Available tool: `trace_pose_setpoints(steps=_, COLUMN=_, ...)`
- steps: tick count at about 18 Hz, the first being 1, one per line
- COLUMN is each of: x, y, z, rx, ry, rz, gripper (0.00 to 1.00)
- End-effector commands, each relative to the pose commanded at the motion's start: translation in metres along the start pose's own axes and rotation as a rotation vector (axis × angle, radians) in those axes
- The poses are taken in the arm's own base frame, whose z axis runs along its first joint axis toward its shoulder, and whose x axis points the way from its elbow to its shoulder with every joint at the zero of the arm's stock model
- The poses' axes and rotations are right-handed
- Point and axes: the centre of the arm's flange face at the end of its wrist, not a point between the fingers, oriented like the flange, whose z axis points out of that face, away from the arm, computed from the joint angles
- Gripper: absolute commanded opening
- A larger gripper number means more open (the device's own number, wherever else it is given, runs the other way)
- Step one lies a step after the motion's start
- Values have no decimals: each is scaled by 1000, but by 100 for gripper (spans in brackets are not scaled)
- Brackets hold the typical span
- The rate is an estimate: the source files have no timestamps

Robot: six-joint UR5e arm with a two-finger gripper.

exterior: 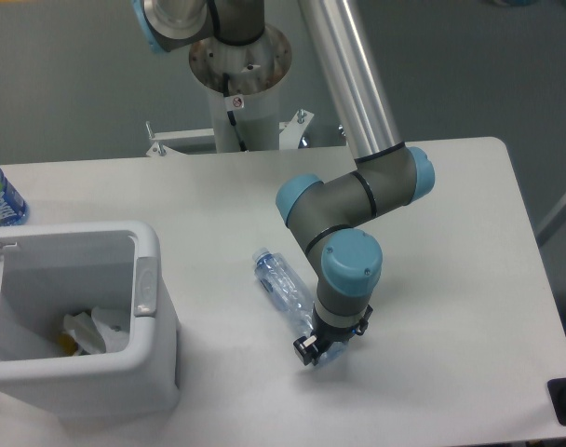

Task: Place the trash in the trash can
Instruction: 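Grasp the bottle's bottom end and rotate it upright, then lift the bottle and carry it over the white bin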

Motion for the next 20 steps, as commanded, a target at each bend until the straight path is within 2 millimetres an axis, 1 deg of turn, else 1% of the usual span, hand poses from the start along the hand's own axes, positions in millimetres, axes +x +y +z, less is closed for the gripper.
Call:
trace_pose_setpoints(steps=6, x=1, y=-1, z=-15, rx=20, ry=3, rz=3, gripper=63)
trace_pose_setpoints(steps=7, x=1, y=-2, z=-19, rx=26, ry=4, rz=2, gripper=63)
trace_pose_setpoints(steps=8, x=2, y=-3, z=-30, rx=42, ry=6, rz=5, gripper=63)
trace_pose_setpoints(steps=10, x=0, y=-7, z=-65, rx=95, ry=11, rz=3, gripper=63)
trace_pose_setpoints(steps=12, x=-3, y=-18, z=-115, rx=181, ry=26, rz=-8, gripper=63)
trace_pose_setpoints(steps=14, x=-5, y=-36, z=-167, rx=281, ry=49, rz=-24, gripper=63)
trace_pose_setpoints(steps=16, x=-9, y=-56, z=-215, rx=371, ry=86, rz=-75, gripper=63)
trace_pose_setpoints(steps=17, x=-13, y=-62, z=-235, rx=402, ry=114, rz=-88, gripper=63)
trace_pose_setpoints(steps=18, x=-12, y=-65, z=-255, rx=433, ry=143, rz=-90, gripper=63)
trace_pose_setpoints(steps=20, x=-6, y=-61, z=-296, rx=496, ry=197, rz=-97, gripper=63)
